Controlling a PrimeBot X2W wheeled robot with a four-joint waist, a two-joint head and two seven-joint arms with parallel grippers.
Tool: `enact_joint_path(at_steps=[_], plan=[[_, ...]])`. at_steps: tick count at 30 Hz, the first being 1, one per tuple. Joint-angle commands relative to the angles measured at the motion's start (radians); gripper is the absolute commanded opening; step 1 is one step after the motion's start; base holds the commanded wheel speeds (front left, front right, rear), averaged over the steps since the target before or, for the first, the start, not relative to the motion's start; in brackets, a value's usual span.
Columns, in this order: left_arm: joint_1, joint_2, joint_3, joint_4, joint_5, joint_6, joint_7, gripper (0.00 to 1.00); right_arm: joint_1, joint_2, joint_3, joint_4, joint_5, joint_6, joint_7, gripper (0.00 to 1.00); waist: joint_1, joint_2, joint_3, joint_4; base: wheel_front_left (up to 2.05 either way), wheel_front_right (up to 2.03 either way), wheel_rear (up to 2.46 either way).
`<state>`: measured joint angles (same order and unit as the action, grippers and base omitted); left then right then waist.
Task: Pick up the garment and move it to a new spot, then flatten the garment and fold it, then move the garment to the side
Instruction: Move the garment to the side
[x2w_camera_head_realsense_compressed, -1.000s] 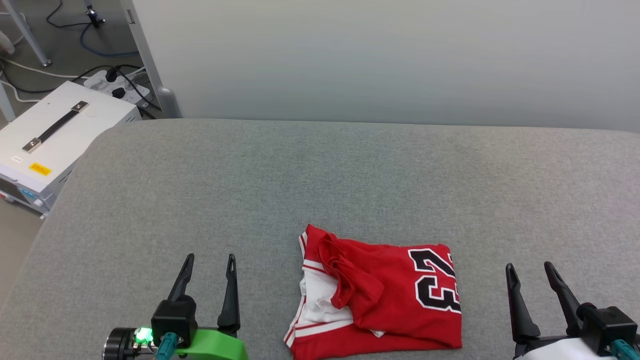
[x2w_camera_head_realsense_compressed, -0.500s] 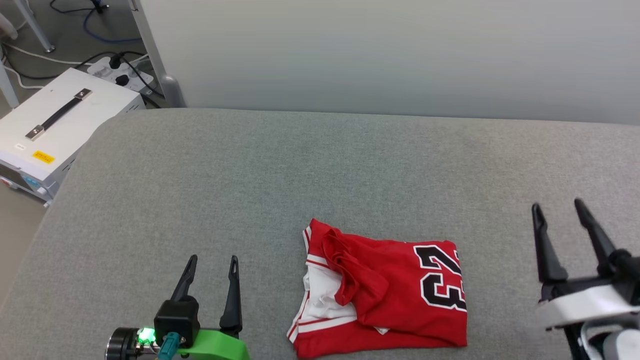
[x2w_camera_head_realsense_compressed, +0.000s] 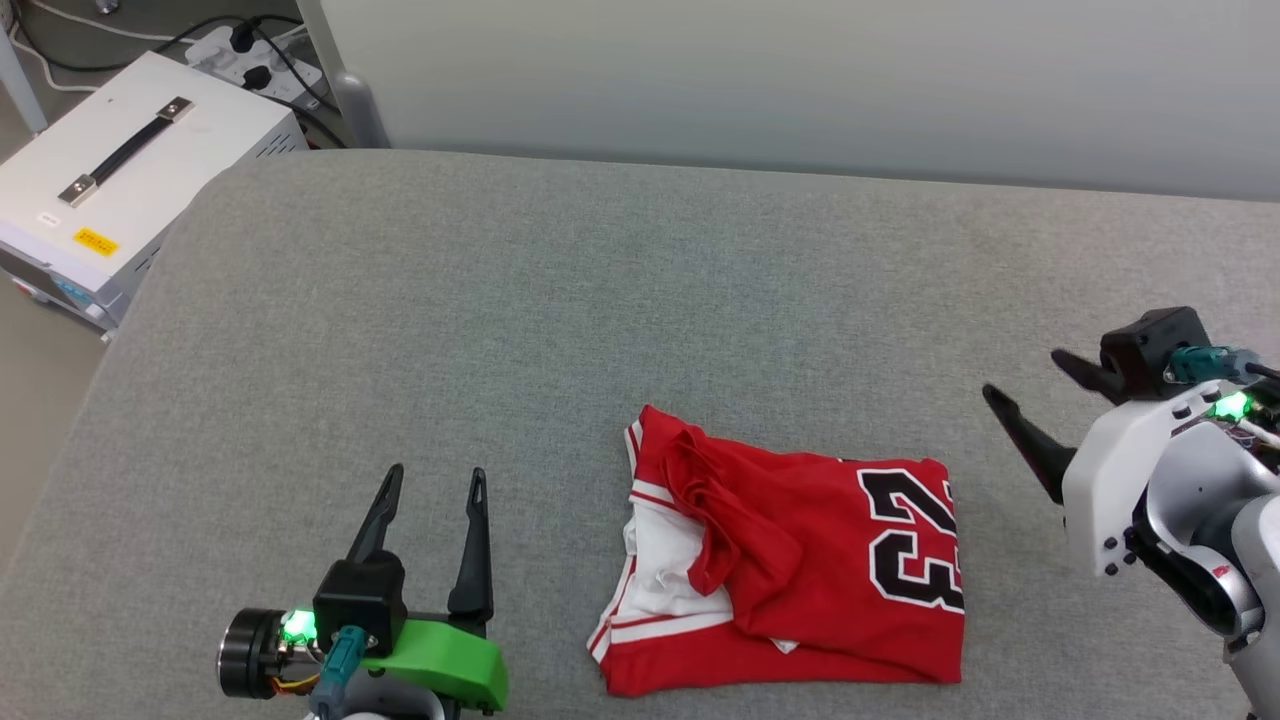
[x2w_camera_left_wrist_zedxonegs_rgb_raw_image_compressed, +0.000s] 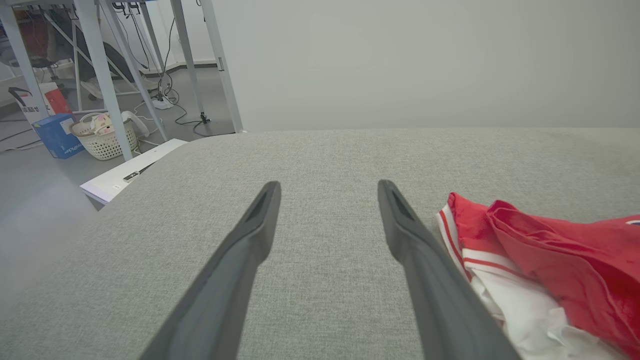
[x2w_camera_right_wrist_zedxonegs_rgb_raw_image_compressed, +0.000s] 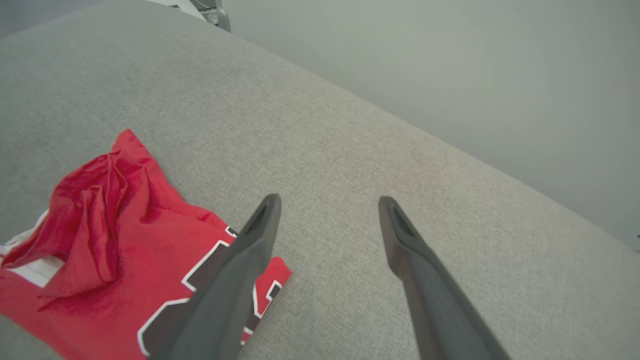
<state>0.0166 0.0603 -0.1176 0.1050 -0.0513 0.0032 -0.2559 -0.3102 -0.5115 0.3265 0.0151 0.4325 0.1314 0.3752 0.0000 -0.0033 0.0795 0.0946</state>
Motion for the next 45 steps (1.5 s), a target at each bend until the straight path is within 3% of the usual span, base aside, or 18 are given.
enact_joint_path(at_steps=[1,3,10,17,21,25,26,27,28,36,45], plan=[[-0.02,-0.005,-0.001,-0.002,0.001,-0.002,-0.006,1.0,-0.009,-0.016,0.013,0.01,0.035,-0.001,0.039,1.0,0.0,0.0033,0.016,0.01,0.0,0.0,0.0],[-0.038,-0.006,-0.01,-0.004,-0.003,-0.001,-0.006,1.0,0.014,-0.045,0.046,0.032,0.183,-0.001,0.19,1.0,0.0,0.0033,0.044,0.023,0.0,0.0,0.0],[-0.076,-0.008,-0.029,-0.005,-0.007,-0.002,-0.006,1.0,0.052,-0.044,0.065,0.07,0.346,-0.001,0.328,1.0,0.0,0.0033,0.1,0.054,0.0,0.0,0.0],[-0.107,-0.009,-0.047,-0.001,-0.012,0.0,-0.006,1.0,0.065,0.017,0.091,0.135,0.39,-0.001,0.324,1.0,0.0,0.0033,0.145,0.086,0.0,0.0,0.0],[-0.118,-0.009,-0.053,0.004,-0.015,0.003,-0.006,1.0,0.086,0.025,0.152,0.169,0.379,-0.001,0.323,1.0,0.0,0.0033,0.155,0.1,0.0,0.0,0.0],[-0.122,-0.01,-0.056,0.007,-0.018,0.006,-0.006,1.0,0.084,0.021,0.189,0.189,0.353,-0.001,0.249,1.0,0.0,0.0033,0.156,0.108,0.0,0.0,0.0],[-0.122,-0.01,-0.056,0.007,-0.019,0.008,-0.006,1.0,0.082,0.022,0.196,0.193,0.353,-0.001,0.233,0.84,0.0,0.0033,0.155,0.108,0.0,0.0,0.0],[-0.121,-0.01,-0.056,0.008,-0.019,0.009,-0.006,1.0,0.077,0.022,0.201,0.197,0.354,-0.001,0.214,0.21,0.0,0.0033,0.153,0.108,0.0,0.0,0.0],[-0.12,-0.01,-0.056,0.009,-0.02,0.01,-0.006,1.0,0.071,0.02,0.208,0.197,0.353,-0.001,0.199,0.0,0.0,0.0033,0.151,0.107,0.0,0.0,0.0],[-0.103,-0.01,-0.049,0.012,-0.02,0.015,-0.006,1.0,-0.016,-0.014,0.241,0.168,0.296,-0.001,0.045,0.0,0.0,0.0033,0.113,0.072,0.0,0.0,0.0],[-0.078,-0.01,-0.023,-0.002,-0.015,0.017,-0.006,1.0,-0.114,-0.111,0.285,0.051,0.171,-0.001,-0.02,0.0,0.0,0.0033,0.081,-0.056,0.0,0.0,0.0]])
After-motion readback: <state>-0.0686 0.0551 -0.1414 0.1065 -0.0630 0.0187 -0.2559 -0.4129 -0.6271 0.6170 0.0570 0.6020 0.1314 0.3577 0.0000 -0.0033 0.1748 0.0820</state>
